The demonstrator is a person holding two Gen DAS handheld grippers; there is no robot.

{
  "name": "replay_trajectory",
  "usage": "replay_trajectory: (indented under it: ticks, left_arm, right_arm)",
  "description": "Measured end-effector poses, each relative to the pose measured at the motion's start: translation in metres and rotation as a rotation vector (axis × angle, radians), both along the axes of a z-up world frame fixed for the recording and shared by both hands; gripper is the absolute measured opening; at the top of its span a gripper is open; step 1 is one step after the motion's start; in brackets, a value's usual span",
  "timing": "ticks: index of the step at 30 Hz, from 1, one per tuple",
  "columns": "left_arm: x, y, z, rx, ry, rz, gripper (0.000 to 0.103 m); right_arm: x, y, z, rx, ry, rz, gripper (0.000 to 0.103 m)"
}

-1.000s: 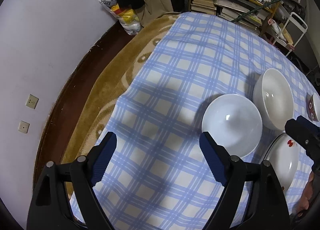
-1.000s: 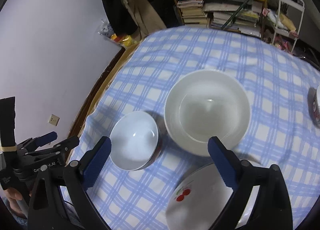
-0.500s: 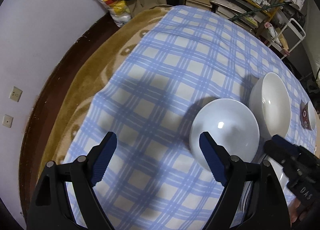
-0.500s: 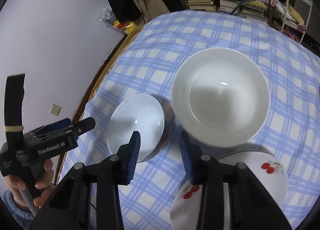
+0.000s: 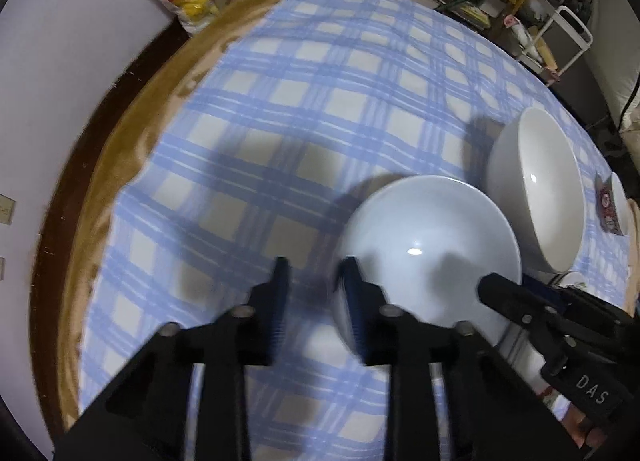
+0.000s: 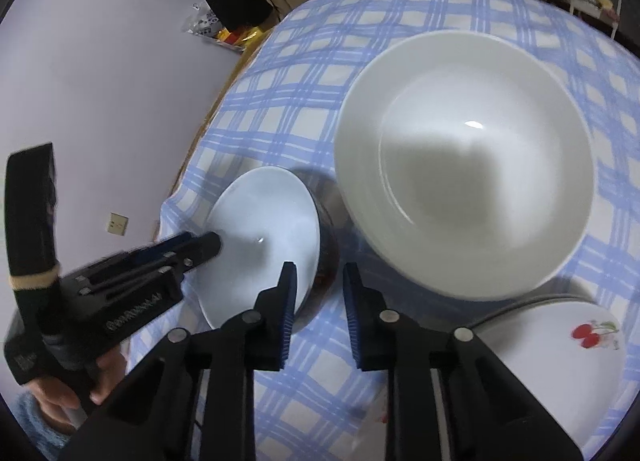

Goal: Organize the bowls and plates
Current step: 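Carry the smaller white bowl beside the large white bowl and lower it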

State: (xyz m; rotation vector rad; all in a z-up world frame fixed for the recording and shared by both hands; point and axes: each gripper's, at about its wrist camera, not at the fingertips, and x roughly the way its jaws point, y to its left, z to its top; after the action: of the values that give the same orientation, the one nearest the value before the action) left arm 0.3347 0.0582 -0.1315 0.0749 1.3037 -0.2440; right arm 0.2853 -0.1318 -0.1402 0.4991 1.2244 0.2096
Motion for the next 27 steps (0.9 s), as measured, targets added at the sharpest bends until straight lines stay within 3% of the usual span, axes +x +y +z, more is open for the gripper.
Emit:
replay_trajectory:
  ticks: [3, 8, 12, 16, 27]
  left_arm:
    - [-0.001, -0.008, -0.007, 0.001, 0.021, -0.007, 0.011]
    - [-0.007, -0.014, -0.005, 0.024, -0.009, -0.002, 0.010]
    - [-0.016, -0.017, 0.002, 0.047, -0.028, -0.059, 0.010]
    - [-0.027, -0.017, 0.017, 0.035, -0.054, -0.069, 0.010]
    - [-0.052, -0.029, 0.059, 0.113, -0.116, -0.101, 0.010]
  right_arm:
    - [0.001, 0.005, 0.000, -0.036, -0.015, 0.023, 0.020]
    - [0.002, 0.001, -0.005, -0.023, -0.002, 0.015, 0.019]
    - [0.000, -0.001, -0.006, -0.021, -0.010, 0.006, 0.017]
    - [-0.006, -0.004, -0.006, -0.004, -0.006, 0.008, 0.016]
    - [-0.032, -0.015, 0.015, 0.102, -0.041, 0.009, 0.016]
